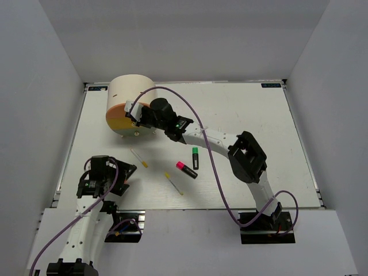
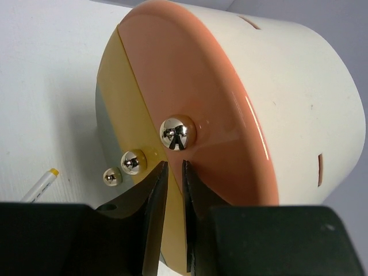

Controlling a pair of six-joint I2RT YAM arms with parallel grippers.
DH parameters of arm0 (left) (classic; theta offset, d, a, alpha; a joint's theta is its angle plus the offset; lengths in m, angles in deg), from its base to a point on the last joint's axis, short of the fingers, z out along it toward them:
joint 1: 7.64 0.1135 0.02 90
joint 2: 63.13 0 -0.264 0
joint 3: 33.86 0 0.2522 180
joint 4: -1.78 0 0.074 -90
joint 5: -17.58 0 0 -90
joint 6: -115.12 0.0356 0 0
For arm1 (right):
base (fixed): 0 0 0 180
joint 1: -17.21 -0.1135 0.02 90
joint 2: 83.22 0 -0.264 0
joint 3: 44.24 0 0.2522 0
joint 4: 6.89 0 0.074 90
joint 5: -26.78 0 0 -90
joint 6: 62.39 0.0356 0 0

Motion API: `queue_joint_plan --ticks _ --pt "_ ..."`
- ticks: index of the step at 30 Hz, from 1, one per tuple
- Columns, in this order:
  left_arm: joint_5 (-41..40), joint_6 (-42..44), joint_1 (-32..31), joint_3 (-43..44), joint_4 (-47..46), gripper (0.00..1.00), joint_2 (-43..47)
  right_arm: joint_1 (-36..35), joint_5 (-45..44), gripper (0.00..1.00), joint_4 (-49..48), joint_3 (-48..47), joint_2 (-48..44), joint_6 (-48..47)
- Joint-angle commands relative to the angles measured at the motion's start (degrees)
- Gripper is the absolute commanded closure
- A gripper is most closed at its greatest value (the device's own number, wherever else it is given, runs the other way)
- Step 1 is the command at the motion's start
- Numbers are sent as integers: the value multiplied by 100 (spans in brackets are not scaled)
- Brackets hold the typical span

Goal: Sort the stationery into containers
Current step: Close the drawer in the storage box, then open the drawer in the storage box.

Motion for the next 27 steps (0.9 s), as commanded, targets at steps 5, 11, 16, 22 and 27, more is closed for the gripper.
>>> queue_joint_plan --ticks 5,11,16,22,27 --pt "18 -58 -14 -70 -385 5 -165 145 1032 74 -93 359 -614 124" --pt "404 669 -14 105 -1228 39 -648 224 2099 66 127 1677 -1819 615" --pt "790 1672 -14 711 -2441 62 -1658 523 1915 87 934 2127 -2530 1398" --pt "976 3060 -67 1598 -3593 53 -2738 1364 1721 78 1366 3319 -3461 1978" --pt "976 3693 -67 2012 -4358 43 -3178 1876 1704 55 1761 3901 -3876 2286"
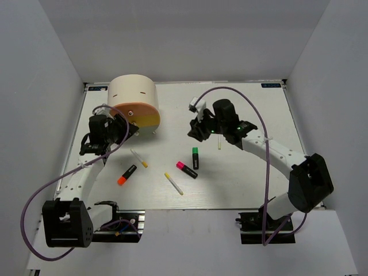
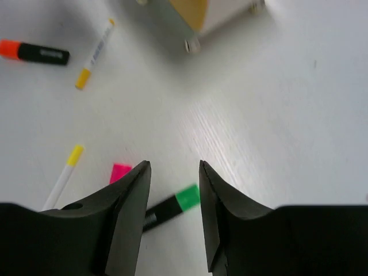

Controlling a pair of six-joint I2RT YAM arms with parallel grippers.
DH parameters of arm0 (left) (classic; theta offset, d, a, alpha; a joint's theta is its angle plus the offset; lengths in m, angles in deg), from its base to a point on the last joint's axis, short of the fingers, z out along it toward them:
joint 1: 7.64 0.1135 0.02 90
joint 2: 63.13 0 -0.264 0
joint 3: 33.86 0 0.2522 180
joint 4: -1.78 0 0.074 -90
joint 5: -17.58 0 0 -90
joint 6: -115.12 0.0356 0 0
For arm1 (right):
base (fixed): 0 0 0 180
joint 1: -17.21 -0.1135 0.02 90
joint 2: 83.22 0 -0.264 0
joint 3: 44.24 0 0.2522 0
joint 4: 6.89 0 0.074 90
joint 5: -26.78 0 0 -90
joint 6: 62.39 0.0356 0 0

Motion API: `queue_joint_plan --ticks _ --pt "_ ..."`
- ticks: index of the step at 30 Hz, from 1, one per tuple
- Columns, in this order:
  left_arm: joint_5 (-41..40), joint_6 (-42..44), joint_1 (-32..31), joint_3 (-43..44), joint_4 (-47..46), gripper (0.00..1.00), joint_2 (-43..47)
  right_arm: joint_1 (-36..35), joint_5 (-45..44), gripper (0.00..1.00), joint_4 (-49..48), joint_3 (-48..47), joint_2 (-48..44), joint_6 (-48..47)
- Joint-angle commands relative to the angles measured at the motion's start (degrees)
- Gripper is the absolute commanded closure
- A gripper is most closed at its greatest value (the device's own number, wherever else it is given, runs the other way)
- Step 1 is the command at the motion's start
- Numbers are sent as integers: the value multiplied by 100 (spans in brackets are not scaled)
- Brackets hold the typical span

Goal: Sort the stationery into containers
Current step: Open the drawer in the storage box.

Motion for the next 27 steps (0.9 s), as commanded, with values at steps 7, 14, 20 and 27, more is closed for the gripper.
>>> queue_joint_plan --ticks 7,14,20,27 --pt "-10 1358 -28 601 -1088 39 -743 997 313 58 451 850 -735 570" --pt "-195 1544 -28 477 -1563 41 -849 1261 515 62 469 982 -859 455" --pt "-248 1544 -28 336 -1704 44 -928 1367 577 64 486 938 -815 420" --pt "-371 1491 -186 231 -1765 45 -1104 1428 603 64 486 929 -762 376"
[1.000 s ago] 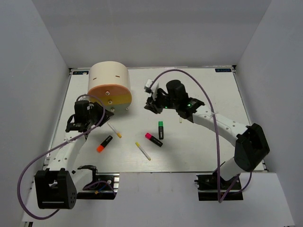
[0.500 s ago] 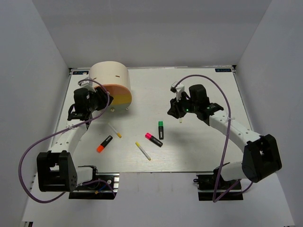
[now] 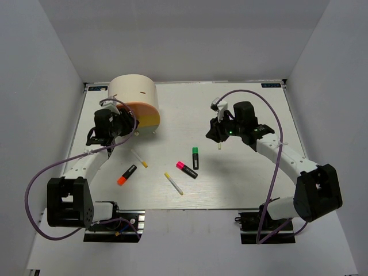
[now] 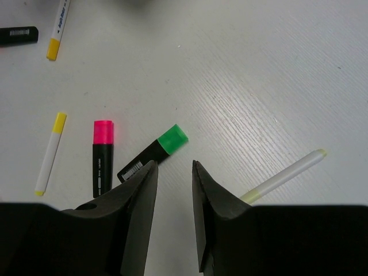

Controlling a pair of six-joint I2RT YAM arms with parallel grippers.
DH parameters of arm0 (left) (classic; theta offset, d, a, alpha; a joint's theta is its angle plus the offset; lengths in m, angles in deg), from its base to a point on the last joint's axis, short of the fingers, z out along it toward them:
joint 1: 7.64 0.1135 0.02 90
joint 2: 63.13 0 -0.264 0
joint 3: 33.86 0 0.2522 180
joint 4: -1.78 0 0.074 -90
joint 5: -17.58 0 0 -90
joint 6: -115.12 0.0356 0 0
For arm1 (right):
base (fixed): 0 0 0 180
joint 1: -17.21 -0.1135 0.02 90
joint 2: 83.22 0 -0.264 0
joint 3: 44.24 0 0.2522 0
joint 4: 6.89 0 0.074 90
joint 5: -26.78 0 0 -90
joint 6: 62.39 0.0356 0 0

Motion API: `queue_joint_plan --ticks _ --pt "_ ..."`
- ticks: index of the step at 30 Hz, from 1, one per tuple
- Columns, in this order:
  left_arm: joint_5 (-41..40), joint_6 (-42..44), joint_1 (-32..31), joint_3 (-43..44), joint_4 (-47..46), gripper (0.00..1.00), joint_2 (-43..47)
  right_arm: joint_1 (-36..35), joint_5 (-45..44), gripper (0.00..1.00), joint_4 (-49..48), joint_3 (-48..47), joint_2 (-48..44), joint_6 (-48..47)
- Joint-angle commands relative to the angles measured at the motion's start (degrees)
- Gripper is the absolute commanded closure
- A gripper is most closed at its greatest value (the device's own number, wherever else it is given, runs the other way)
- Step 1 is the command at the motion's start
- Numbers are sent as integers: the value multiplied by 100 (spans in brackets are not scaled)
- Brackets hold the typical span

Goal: Sort the stationery into containers
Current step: Open the drawer in the storage box.

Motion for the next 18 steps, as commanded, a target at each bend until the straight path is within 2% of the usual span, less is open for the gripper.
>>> queue_joint_plan --ticks 1,7,18 --pt "-113 62 -59 -53 -218 45 -96 27 116 64 -34 -46 -52 -52" --pt "-525 9 -244 -53 -218 45 -203 71 116 64 -34 -11 -43 -52" --pt "-965 9 -411 -115 -350 69 -89 80 204 64 -113 148 -61 -184"
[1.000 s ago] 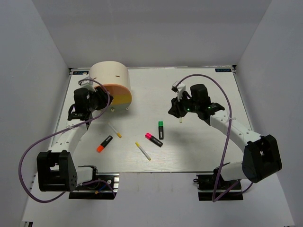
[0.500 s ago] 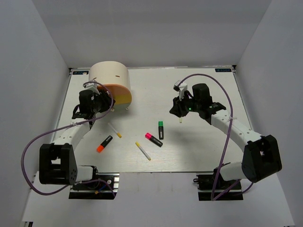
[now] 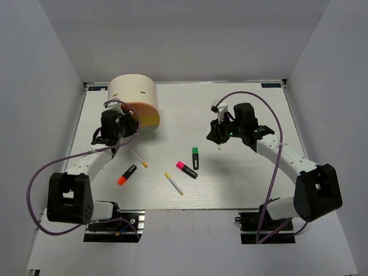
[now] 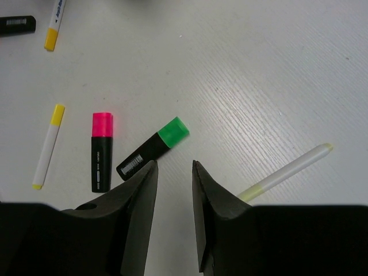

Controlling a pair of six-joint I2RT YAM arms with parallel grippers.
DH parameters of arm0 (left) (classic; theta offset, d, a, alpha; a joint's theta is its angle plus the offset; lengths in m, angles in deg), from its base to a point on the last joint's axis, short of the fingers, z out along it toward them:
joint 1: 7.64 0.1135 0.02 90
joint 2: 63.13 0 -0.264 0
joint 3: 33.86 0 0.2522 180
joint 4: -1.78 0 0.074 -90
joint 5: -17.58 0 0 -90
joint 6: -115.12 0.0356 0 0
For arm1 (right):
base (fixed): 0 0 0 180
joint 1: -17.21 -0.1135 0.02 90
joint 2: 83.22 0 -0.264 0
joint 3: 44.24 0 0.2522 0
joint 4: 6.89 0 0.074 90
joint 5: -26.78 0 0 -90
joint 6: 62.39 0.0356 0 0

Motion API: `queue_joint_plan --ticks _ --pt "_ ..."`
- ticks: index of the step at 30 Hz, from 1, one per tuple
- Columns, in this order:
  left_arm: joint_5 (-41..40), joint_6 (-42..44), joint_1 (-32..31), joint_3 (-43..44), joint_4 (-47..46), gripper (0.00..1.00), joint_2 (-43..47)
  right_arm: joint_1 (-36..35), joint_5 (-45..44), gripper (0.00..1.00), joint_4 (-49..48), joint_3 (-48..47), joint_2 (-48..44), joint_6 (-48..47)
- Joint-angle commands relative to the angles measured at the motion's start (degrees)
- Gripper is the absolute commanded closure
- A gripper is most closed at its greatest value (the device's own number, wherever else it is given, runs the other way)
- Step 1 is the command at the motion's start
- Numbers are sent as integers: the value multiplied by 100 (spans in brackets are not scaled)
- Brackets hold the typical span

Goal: Sort the stationery into containers
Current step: Open the drawer in the storage box.

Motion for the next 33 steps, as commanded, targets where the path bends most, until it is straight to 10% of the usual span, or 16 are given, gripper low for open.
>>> queue_joint_plan --ticks 1,14,18,33 --pt "-194 46 -83 -97 -216 71 167 30 153 64 -146 82 -61 -160" --pt "-247 -244 -189 -1205 91 76 1643 -14 531 25 188 56 396 -46" --pt "-247 -244 -189 -1258 284 56 1697 -49 549 10 399 -76 668 121" --pt "-457 -261 -189 -985 1812 18 2670 -708 -670 41 259 -357 1503 1491"
